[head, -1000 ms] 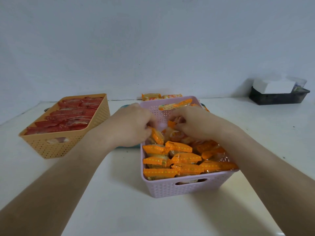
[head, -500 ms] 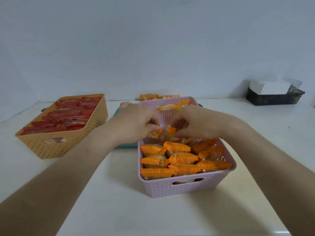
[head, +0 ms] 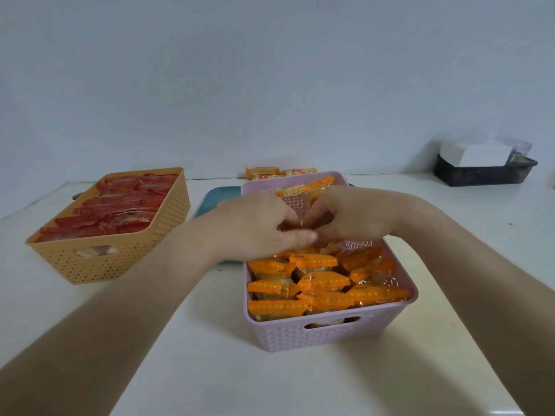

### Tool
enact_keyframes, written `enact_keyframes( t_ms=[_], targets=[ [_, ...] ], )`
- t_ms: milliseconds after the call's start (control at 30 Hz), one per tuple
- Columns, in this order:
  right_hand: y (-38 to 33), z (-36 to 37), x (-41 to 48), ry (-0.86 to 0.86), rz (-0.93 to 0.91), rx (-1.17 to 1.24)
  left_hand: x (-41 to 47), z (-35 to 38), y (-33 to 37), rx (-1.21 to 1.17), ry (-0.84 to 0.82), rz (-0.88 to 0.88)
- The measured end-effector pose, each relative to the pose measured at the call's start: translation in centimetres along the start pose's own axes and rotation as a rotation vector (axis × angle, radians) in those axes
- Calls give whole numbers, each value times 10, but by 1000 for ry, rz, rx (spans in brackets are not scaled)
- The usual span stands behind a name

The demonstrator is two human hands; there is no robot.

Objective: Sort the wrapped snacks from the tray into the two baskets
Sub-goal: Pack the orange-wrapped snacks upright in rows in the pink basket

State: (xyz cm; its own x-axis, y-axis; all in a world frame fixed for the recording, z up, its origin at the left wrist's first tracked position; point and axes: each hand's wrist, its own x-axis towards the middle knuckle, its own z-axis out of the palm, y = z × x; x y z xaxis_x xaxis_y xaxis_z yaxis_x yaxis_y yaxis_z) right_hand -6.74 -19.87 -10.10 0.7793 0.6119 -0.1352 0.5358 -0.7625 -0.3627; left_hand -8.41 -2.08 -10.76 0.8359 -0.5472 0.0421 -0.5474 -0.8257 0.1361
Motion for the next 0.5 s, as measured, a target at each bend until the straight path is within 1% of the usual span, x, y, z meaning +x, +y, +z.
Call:
enact_keyframes(
  t_ms=[33,100,167,200,300,367,433,500],
  targets=[
    [1,-3,2,11,17,-9,3,4,1,32,-36,6],
    [4,-8,9,94,65,-49,7,9,-1,38,-69,0],
    [1,-8,18,148,80,-207,8,9,-4,-6,-82,-7],
    [-2,-6,22,118,68,-285,8,8,-4,-17,-91,0],
    [-13,6,34,-69,35,-416,7,8,-5,-11,-100,35],
    [-15,8,38,-160,34,-517,7,10,-5,12,-99,47],
    [-17,7,43,-210,68,-602,7,10,-6,24,-90,50],
    [-18,6,46,-239,87,-621,6,9,-5,16,-94,43]
  ],
)
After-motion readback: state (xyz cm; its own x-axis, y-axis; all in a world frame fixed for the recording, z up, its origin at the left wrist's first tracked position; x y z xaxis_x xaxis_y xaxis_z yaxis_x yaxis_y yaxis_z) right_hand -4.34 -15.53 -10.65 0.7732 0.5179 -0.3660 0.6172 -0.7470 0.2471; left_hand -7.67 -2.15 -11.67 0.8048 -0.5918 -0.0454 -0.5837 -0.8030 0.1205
